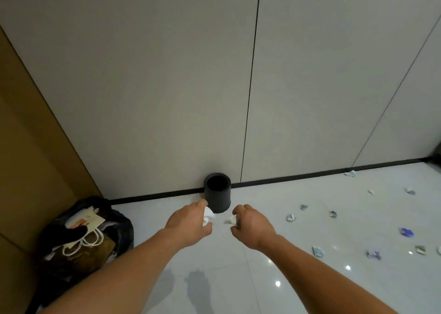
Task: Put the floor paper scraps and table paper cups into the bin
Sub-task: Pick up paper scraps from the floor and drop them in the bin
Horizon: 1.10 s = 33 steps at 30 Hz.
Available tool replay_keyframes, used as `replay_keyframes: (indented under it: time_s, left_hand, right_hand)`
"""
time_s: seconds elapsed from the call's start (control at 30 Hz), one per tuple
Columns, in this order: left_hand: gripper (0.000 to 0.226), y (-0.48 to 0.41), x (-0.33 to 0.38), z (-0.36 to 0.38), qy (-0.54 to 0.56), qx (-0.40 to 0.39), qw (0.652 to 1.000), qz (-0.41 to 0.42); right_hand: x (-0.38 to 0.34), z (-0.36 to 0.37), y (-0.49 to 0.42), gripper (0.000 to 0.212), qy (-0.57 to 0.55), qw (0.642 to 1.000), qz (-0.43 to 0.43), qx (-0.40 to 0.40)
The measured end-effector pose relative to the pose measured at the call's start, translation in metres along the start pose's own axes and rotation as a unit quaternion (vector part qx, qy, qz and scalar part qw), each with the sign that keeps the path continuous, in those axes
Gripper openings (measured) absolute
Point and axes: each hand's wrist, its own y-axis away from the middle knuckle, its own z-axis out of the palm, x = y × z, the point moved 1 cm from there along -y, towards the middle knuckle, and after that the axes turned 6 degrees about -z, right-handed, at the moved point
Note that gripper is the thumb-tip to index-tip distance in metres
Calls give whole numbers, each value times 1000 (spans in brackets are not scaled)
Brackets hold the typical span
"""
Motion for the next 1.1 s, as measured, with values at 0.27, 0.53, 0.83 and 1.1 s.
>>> replay_keyframes:
  time_s: [0.27,0.53,0.83,1.1]
  left_hand:
    - [26,-156,-21,-10,41,-8,999,-16]
    - [31,-346,-48,3,55,-65,996,5]
    - [44,-527,-55,23,13,-141,990,19]
    - [28,-673,-66,116,22,-181,982,-52]
  right_hand:
    - [41,-14,-150,36,5,1000,8,-21]
    - [80,-3,-317,40,4,997,54,-47]
    - [147,22,-464,42,-42,989,112,-87]
    - [249,107,-593,42,-101,974,143,-146]
